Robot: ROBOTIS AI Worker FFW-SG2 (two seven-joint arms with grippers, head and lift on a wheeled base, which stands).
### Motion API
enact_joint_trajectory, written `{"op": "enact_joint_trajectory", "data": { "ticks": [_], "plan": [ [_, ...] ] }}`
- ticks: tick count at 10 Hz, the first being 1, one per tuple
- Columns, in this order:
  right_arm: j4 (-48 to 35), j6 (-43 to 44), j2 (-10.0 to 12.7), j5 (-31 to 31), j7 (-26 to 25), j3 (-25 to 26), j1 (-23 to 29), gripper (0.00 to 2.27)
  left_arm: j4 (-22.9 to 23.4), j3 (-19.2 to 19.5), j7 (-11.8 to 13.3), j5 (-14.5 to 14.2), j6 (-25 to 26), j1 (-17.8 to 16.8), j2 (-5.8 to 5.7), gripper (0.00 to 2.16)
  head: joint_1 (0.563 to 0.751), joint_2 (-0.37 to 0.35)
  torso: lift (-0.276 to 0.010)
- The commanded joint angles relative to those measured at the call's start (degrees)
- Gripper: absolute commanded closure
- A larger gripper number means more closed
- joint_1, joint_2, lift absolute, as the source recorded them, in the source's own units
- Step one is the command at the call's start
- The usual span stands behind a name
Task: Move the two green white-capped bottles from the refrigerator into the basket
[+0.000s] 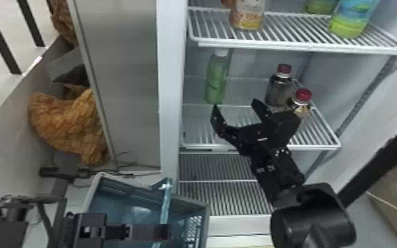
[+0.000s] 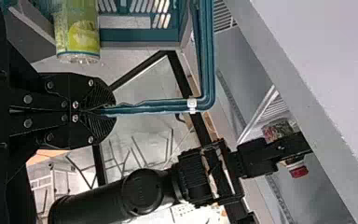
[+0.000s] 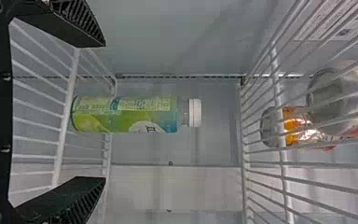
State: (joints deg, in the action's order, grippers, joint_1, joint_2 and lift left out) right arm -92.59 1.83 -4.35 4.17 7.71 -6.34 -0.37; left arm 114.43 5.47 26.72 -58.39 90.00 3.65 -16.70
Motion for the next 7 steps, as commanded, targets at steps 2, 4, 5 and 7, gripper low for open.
{"op": "enact_joint_trajectory", "data": {
  "ticks": [2,4,5,7],
  "plan": [
    [4.35,0.00,0.04,-0.52,-1.03,-0.52,-4.13,0.00,-0.04,-0.10,0.00,0.00,0.03,0.00,0.09,1.18,0.695,-0.115,-0.263],
    [7.73,0.14,0.04,-0.63,-2.00,-1.20,-6.80,0.00,-0.18,0.01,0.00,0.46,0.03,0.00,0.09,1.18,0.695,-0.115,-0.263],
    [9.41,0.00,0.04,-0.52,-2.35,-1.32,-8.07,0.00,-0.60,0.01,0.00,0.35,0.03,0.00,0.09,1.18,0.695,-0.114,-0.263],
    [12.79,0.14,-0.04,-0.29,-2.79,-1.77,-11.16,0.00,-0.74,-0.10,0.00,0.46,0.03,-0.14,0.18,1.18,0.695,-0.112,-0.263]
  ]
}}
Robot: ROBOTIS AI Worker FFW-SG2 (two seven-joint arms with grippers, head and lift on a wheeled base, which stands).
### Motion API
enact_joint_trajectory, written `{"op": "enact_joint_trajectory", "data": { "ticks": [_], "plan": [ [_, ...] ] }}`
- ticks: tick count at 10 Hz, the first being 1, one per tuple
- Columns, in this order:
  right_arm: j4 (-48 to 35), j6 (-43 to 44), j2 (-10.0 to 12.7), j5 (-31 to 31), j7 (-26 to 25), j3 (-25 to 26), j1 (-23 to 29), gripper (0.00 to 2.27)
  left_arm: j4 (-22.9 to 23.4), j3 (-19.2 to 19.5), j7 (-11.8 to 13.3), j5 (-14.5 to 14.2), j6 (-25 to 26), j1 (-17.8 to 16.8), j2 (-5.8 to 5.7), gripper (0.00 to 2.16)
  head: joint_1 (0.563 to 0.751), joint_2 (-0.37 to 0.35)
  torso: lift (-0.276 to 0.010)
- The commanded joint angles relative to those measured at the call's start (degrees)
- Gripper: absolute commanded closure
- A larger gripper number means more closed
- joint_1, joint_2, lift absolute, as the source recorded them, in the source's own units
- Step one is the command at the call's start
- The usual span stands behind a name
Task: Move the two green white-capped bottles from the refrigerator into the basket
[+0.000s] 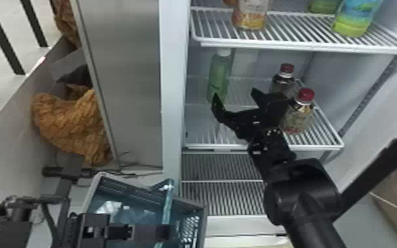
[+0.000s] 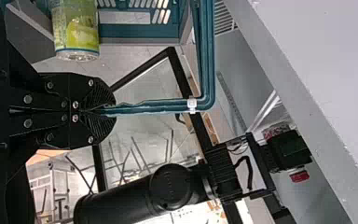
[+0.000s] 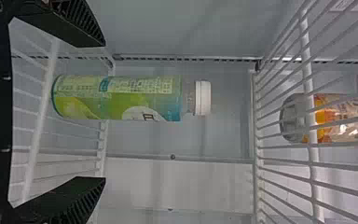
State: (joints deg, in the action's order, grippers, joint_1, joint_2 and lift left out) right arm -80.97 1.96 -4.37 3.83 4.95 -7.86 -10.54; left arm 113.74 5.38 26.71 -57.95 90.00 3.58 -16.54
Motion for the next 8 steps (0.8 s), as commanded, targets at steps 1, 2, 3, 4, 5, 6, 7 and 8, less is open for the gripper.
{"op": "enact_joint_trajectory", "data": {
  "ticks": [1,2,3,4,5,6,7,8],
  "plan": [
    [3.42,0.58,-0.38,0.63,-0.11,-1.17,-2.96,0.00,-0.19,-0.23,0.01,0.02,0.03,-0.21,0.02,1.18,0.695,-0.112,-0.263],
    [5.81,0.86,-0.73,1.77,-0.11,-2.54,-4.93,0.00,-0.33,-0.35,0.01,0.02,0.03,-0.35,0.02,1.18,0.695,-0.109,-0.263],
    [7.78,1.00,-0.91,2.34,-0.11,-3.11,-6.33,0.00,-0.47,-0.46,0.01,0.02,0.03,-0.63,0.02,1.18,0.695,-0.105,-0.263],
    [9.32,1.00,-0.99,2.57,-0.46,-4.02,-7.60,0.00,-0.61,-0.58,0.01,0.02,0.03,-0.77,0.11,1.18,0.695,-0.099,-0.263],
    [11.01,1.00,-0.99,2.57,-0.90,-5.05,-9.29,0.00,-0.61,-0.69,0.01,0.02,0.03,-0.91,0.11,1.18,0.695,-0.096,-0.263],
    [12.84,1.00,-1.08,2.57,-1.34,-6.08,-10.83,0.00,-0.89,-0.92,0.01,0.02,0.03,-1.05,0.19,1.18,0.695,-0.092,-0.263],
    [14.81,1.42,-1.17,2.57,-1.69,-6.65,-12.24,0.00,-1.17,-1.15,0.01,0.02,0.03,-1.33,0.19,1.18,0.695,-0.087,-0.263],
    [16.63,1.42,-1.35,2.57,-2.04,-7.22,-13.79,0.00,-1.31,-1.26,0.01,0.02,0.03,-1.47,0.19,1.18,0.695,-0.085,-0.263]
  ]
}}
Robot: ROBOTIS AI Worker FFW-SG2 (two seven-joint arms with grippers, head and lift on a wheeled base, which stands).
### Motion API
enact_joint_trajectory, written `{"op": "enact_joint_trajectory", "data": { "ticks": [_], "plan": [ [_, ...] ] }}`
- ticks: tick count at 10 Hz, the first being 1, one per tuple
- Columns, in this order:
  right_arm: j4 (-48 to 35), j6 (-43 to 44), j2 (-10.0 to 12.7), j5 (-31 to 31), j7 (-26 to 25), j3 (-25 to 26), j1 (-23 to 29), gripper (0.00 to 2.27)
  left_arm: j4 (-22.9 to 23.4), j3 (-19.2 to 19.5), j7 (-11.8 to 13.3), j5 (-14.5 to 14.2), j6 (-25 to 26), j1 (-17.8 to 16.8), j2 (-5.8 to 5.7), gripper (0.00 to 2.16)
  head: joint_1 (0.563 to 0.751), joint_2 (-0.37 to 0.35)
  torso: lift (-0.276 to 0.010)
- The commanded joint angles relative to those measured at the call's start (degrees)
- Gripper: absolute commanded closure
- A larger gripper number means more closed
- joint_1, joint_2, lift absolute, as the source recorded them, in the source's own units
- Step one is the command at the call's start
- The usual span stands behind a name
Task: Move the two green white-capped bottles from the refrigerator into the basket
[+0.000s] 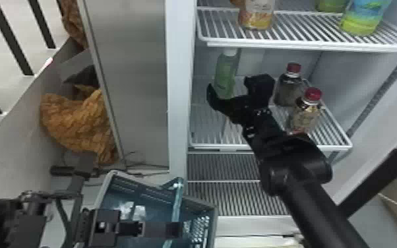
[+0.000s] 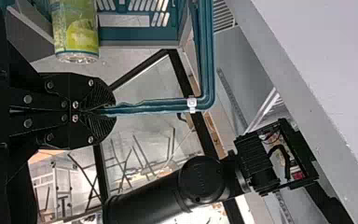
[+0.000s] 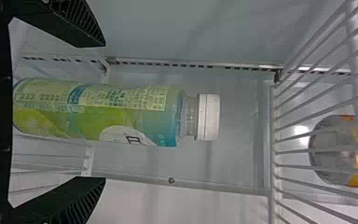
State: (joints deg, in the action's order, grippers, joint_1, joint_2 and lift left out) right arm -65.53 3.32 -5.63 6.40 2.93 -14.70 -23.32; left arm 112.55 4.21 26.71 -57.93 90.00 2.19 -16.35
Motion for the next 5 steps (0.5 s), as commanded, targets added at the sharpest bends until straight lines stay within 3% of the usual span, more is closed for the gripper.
{"op": "enact_joint_trajectory", "data": {
  "ticks": [1,5],
  "plan": [
    [2.74,0.06,-0.17,0.00,-0.30,-0.73,-2.13,0.00,-0.12,-0.21,0.00,0.00,0.03,-0.36,0.01,1.18,0.695,-0.085,-0.263],
    [8.23,-0.51,-0.52,2.51,-0.91,-5.30,-6.49,0.09,-1.25,-1.01,0.00,-0.12,0.03,-1.49,0.01,1.17,0.695,-0.078,-0.263]
  ]
}}
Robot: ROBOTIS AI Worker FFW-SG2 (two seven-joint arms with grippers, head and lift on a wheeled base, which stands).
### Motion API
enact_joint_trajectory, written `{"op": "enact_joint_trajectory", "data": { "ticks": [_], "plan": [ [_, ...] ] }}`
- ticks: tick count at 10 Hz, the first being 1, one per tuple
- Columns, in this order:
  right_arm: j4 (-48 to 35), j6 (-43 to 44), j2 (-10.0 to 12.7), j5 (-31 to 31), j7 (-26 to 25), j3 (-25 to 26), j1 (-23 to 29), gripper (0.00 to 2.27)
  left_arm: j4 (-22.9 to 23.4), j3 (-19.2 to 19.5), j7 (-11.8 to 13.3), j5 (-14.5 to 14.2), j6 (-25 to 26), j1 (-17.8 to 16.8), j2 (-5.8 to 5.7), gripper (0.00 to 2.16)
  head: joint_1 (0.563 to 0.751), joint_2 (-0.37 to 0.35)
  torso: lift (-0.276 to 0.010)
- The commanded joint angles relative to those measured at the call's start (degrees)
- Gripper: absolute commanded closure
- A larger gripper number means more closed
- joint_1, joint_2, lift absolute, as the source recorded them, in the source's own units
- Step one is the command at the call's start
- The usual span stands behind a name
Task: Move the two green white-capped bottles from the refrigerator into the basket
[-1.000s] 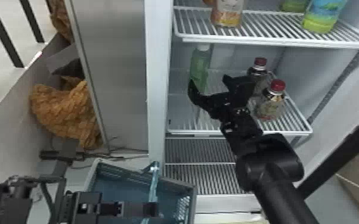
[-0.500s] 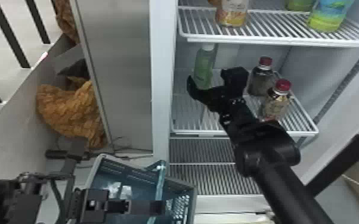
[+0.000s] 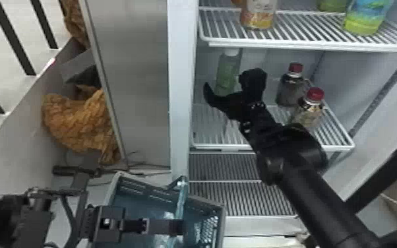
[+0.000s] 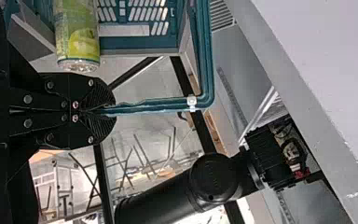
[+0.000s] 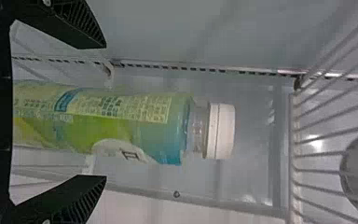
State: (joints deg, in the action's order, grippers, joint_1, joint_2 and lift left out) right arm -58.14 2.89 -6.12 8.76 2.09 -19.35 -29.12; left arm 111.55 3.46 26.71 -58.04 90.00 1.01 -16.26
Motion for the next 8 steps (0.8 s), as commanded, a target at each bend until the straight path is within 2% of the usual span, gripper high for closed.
{"op": "enact_joint_trajectory", "data": {
  "ticks": [1,2,3,8],
  "plan": [
    [1.54,-0.92,-0.21,0.03,-0.07,-2.02,-1.54,0.37,-0.53,-0.37,0.00,-0.12,0.03,-0.31,0.00,1.17,0.695,-0.075,-0.263],
    [1.54,-1.06,-0.12,0.03,-0.94,-2.70,-1.68,0.80,-0.53,-0.48,0.00,-0.23,0.03,-0.31,-0.09,1.17,0.695,-0.070,-0.263],
    [1.40,-1.06,-0.12,0.03,-1.47,-2.82,-1.68,0.89,-0.53,-0.60,0.00,-0.35,0.03,-0.31,-0.09,1.17,0.695,-0.065,-0.263],
    [0.13,-0.92,-0.30,-0.19,-1.73,-2.13,0.01,0.89,-0.67,-0.48,0.00,-0.69,0.03,-0.03,-0.18,1.17,0.695,-0.066,-0.263]
  ]
}}
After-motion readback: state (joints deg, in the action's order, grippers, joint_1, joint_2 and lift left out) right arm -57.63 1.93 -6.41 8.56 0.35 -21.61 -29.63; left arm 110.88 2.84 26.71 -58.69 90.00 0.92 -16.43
